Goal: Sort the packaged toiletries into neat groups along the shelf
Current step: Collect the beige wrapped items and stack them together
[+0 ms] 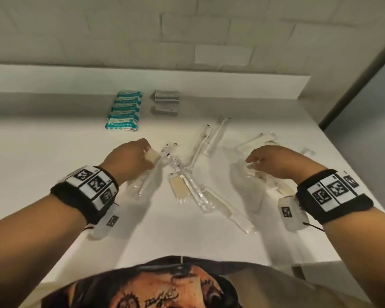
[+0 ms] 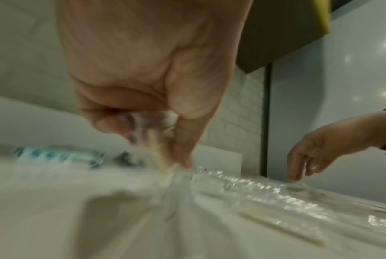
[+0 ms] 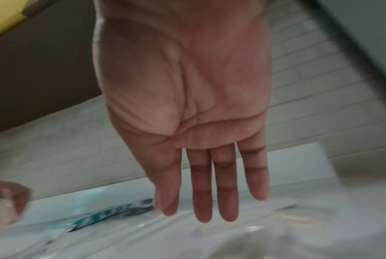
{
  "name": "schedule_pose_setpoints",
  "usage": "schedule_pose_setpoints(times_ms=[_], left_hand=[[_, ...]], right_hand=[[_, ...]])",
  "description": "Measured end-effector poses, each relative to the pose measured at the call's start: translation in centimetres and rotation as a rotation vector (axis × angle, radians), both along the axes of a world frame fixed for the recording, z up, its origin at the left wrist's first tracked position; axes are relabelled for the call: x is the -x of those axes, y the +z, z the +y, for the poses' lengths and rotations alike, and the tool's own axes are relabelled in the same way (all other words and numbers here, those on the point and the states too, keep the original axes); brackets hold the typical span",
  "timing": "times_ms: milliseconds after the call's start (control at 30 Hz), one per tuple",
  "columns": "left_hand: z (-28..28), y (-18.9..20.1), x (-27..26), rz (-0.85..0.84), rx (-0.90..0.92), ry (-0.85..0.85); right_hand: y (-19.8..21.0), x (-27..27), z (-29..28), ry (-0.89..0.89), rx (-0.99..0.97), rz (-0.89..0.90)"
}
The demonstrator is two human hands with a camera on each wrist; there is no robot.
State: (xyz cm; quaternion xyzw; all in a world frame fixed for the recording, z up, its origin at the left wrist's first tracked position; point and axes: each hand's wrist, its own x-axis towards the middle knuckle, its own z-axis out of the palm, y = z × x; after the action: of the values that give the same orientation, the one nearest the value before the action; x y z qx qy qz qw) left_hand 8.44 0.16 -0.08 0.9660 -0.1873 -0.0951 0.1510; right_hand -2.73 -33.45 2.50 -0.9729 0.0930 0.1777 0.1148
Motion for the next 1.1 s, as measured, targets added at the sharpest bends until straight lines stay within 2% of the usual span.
schedule_pose_setpoints(times_ms=[33,133,200,333,400,500,633,733,833,967,1033,1100], left_hand=[[-0.1,0.4,0.6,-0.006,-0.016,-0.104],[-2.1,0.5,3.4,0.126,-0.175,-0.42],[-3.5,-0.2,4.8,0.159,-0.231,-0.5],[-4.9,-1.6,5.7,0.103,-0.212,-0.394],[-5.5,-2.3,6.0,0.091,-0.268,-0.342],[-6.9,-2.5,6.7,0.107,-0.302,-0.284],[-7.7,-1.3,7.0,0.215,-0.411,-0.187],[-8.2,-0.2,7.2,0.263,-0.463,-0.197],[-9.8,2.2,7.6,0.281,-0.326,-0.156],[-14.1,5.0,7.2,0.231,-0.135,-0.133],[-17.1,5.1,6.9,0.191,-0.138,-0.149],[-20.4,4.4,6.6,0.172,-0.169,-0.169]], right_hand=[[0.0,0.2,-0.7,-0.015,-0.003,-0.033],[-0.7,0.9,-3.6,-0.057,0.047,-0.019],[-1.3,1.4,-5.0,-0.029,0.121,0.058],[-2.7,3.2,-5.3,0.043,0.108,0.19],[-3.0,4.2,-5.5,0.035,0.063,0.134],[-2.4,5.5,-5.9,-0.064,0.129,0.025],[-2.6,6.9,-5.9,-0.05,0.19,0.163],[-3.0,7.1,-6.2,0.008,0.089,0.133],[-2.6,6.9,-7.0,0.022,-0.085,0.141],[-2.2,6.7,-8.2,0.021,-0.19,0.026],[-1.9,6.6,-9.3,-0.049,-0.179,-0.03],[-1.8,6.7,-10.3,-0.123,-0.042,-0.126]])
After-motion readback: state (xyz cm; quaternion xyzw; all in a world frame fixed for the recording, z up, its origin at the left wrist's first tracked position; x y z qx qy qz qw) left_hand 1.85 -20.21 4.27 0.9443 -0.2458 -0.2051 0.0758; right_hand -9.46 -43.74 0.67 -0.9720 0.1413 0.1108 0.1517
